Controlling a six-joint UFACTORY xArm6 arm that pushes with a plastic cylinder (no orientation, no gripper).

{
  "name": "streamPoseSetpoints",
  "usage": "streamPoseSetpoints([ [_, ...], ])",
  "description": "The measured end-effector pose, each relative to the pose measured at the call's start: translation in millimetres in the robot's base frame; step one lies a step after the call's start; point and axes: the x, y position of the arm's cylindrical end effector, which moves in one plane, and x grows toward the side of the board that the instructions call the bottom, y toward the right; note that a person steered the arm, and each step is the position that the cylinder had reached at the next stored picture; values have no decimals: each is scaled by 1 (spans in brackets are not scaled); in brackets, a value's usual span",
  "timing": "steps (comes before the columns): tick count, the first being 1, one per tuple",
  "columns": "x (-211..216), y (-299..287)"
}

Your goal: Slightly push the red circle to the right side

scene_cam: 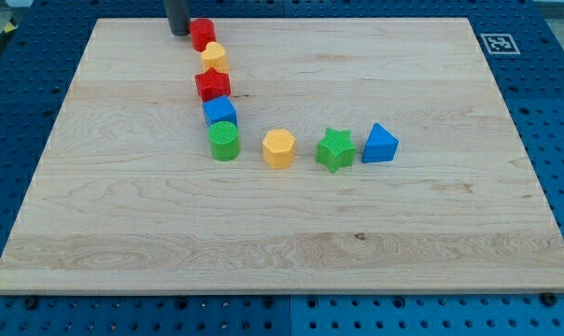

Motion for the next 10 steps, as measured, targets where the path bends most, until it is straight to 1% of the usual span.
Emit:
streamPoseSetpoints([
  [1,0,9],
  [3,2,6],
  [5,24,5],
  [10,24,17],
])
